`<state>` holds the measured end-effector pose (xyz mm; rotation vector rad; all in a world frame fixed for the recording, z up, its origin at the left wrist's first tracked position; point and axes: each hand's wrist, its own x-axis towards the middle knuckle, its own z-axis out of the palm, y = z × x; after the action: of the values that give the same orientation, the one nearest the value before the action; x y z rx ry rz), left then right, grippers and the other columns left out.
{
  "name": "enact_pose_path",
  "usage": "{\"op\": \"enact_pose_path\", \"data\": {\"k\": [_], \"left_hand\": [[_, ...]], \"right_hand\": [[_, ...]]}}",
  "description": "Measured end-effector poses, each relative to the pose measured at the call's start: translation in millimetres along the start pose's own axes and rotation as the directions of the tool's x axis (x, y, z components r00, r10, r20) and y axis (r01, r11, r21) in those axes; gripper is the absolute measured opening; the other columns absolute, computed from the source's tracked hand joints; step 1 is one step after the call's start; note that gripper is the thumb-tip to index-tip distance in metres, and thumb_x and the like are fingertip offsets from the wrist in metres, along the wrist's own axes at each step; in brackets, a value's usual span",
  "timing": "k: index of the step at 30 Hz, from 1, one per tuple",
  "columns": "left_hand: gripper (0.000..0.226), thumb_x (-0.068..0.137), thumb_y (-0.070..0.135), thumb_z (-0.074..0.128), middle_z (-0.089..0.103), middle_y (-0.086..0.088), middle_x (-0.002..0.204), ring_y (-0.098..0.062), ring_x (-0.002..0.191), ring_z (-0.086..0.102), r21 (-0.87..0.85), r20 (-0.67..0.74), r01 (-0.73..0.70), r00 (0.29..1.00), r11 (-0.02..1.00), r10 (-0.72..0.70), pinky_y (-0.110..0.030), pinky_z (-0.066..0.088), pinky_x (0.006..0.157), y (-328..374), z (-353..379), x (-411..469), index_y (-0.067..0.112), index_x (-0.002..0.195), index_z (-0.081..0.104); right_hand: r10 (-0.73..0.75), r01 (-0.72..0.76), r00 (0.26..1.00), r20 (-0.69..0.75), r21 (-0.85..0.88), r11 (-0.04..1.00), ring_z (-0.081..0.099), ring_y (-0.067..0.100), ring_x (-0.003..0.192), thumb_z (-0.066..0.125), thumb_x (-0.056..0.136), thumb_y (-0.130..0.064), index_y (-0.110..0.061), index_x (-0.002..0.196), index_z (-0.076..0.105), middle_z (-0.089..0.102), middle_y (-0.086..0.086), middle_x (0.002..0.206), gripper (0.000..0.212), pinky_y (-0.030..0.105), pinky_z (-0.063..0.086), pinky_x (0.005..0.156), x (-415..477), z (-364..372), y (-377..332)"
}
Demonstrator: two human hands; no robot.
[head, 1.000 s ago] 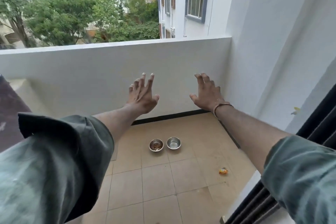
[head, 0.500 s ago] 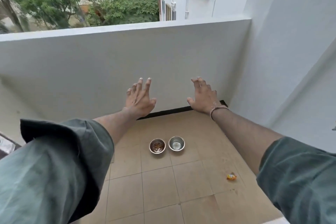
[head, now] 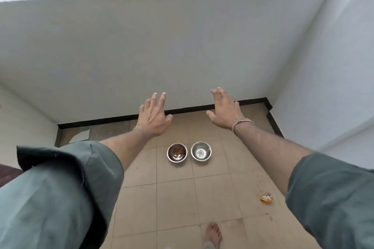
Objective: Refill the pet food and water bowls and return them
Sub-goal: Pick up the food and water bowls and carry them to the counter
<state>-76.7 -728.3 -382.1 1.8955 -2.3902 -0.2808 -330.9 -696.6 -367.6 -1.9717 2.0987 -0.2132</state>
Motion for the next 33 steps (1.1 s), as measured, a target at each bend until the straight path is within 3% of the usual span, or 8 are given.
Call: {"op": "enact_pose_path", "data": {"k": [12,24,33], "left_hand": [[0.082,0.095,0.043,0.052,0.014,-0.018,0.168,-0.039,0.149,0.023,-0.028,0.17,0.054,0.984,0.998,-0.049,-0.051,0.023,0.12,-42.4,121.1,127.8,0.019,0.162,0.011],[0.08,0.097,0.041,0.05,0.013,-0.015,0.168,-0.036,0.147,0.026,-0.061,0.433,0.079,0.9,0.995,-0.044,-0.051,0.025,0.118,-91.9,287.1,211.9,0.018,0.162,0.009],[0.08,0.097,0.038,0.057,0.022,-0.015,0.165,-0.038,0.145,0.03,-0.114,0.551,0.284,0.816,0.952,-0.177,-0.055,0.031,0.114,-135.3,461.1,244.5,0.016,0.161,0.014]], "right_hand": [[0.076,-0.075,0.977,0.197,-0.014,0.997,0.037,0.036,0.143,0.063,0.094,-0.036,-0.021,0.159,0.021,0.014,0.008,0.169,0.08,0.053,0.036,0.11,125.7,115.4,43.7],[0.13,-0.143,0.913,0.387,0.005,0.99,0.036,0.034,0.145,0.062,0.094,-0.035,-0.02,0.156,0.024,0.019,0.008,0.167,0.074,0.054,0.037,0.111,210.4,261.0,91.6],[0.128,-0.181,0.842,0.524,0.05,0.982,0.047,0.038,0.134,0.063,0.096,-0.029,-0.014,0.156,0.027,0.031,0.011,0.159,0.072,0.052,0.044,0.107,245.6,427.2,162.1]]}}
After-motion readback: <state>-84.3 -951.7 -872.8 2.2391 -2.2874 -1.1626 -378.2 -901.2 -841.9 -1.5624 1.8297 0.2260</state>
